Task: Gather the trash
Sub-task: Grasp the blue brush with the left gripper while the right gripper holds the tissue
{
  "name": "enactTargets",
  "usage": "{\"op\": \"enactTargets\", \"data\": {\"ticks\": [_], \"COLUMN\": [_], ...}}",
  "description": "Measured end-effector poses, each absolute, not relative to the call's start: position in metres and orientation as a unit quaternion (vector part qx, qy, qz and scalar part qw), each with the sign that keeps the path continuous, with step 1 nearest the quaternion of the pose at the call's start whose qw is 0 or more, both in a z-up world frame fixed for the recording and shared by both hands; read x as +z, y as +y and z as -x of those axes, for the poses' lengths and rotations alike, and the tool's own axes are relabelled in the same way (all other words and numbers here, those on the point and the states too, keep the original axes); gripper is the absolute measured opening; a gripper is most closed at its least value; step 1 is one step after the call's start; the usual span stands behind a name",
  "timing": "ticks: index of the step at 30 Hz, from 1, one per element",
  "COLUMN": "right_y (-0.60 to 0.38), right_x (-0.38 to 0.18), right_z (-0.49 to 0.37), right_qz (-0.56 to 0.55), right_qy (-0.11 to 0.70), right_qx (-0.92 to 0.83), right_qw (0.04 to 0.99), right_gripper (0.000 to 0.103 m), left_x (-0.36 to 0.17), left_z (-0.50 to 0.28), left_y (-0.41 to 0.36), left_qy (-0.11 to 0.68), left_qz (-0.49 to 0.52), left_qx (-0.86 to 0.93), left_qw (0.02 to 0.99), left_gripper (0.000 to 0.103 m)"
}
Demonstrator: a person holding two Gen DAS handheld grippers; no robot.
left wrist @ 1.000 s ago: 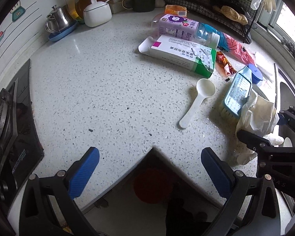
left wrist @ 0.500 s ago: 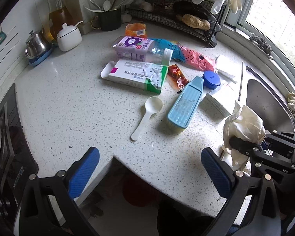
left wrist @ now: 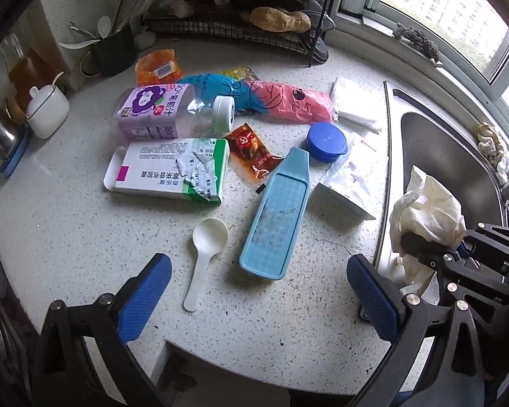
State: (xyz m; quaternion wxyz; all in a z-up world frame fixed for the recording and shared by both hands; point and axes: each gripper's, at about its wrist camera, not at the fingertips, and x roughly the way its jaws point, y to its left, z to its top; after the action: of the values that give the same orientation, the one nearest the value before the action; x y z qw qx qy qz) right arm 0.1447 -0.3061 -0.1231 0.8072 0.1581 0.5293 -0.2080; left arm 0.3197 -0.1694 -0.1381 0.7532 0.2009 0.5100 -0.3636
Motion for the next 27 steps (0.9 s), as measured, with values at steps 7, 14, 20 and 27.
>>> {"op": "enactTargets", "data": {"ticks": [7, 14, 20, 27], "right_y": [-0.320, -0.331, -0.339, -0.334], "right_x": [-0.136, -0.147, -0.148, -0.145], "right_z": [-0.153, -0.153, -0.154, -0.153], "right_qz": [-0.182, -0.210, -0.218, -0.211], "right_qy": [0.536, 0.546, 0.547, 0.546], "right_qx": [-0.224, -0.230, -0.234, -0.218], "right_qw": [0.793, 0.778, 0.773, 0.781], "right_gripper": [0.008, 0.008, 0.008, 0.008], "left_x": [-0.159, -0.175, -0.188, -0.183], "left_z": [-0.337, -0.348, -0.348, -0.342], "left_y": [-0.198, -0.221, -0.227, -0.217], "left_qy": [0.512, 0.523, 0.537, 0.536], "left_qz": [-0.248, -0.270, -0.282, -0.260], "left_qx": [-0.387, -0.401, -0.397, -0.385], "left_qw": [0.725, 0.702, 0.689, 0.705], "left_gripper": [0.089, 0.070, 0.042, 0.037]}}
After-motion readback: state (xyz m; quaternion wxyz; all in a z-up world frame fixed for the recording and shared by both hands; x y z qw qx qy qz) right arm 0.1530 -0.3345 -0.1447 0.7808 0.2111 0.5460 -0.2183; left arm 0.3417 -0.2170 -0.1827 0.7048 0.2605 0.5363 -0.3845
